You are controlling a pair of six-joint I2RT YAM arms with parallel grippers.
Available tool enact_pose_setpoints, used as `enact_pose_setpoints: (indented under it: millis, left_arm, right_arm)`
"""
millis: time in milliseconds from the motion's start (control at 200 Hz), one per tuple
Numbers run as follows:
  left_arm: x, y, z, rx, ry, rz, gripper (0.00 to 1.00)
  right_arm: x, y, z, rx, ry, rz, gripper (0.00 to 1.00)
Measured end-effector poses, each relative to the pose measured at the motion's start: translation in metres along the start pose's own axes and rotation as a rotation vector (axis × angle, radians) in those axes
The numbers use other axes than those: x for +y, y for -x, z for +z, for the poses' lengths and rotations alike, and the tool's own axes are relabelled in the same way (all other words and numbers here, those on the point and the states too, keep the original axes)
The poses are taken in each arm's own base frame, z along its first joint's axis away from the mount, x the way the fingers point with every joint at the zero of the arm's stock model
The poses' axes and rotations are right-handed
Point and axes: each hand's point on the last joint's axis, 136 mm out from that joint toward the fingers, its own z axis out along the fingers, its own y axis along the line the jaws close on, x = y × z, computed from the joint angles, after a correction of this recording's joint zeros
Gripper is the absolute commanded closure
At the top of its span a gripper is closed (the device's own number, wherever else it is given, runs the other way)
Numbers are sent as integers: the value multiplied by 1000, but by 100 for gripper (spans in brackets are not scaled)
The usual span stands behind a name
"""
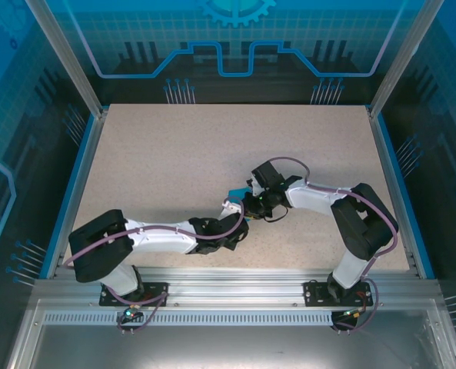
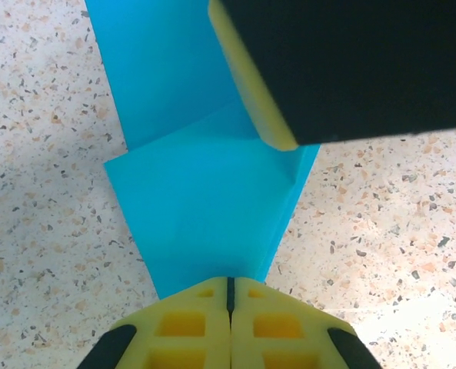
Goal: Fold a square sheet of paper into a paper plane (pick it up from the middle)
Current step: Fourth fold the wing at the center of the table.
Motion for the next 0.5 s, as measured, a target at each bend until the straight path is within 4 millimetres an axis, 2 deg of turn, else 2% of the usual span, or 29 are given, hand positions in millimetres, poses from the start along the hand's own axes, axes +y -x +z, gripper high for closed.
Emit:
enact_pose_setpoints:
  millis: [80,215,350,500]
  left_arm:
    - [1,-1,-1,-1,-6,2,75]
    - [2,-1,-5,-19,-22,2,58]
    - [2,1,-7,-28,-26,14,55]
    - [4,-1,-5,-25,-14,39,56]
  right_arm:
    - [3,2,-1,-3,4,-9,93]
    - [6,4,-2,-6,12,-16,93]
    - [7,4,-3,-4,16,-16,92]
    - [9,4,-3,-5,21,-18,92]
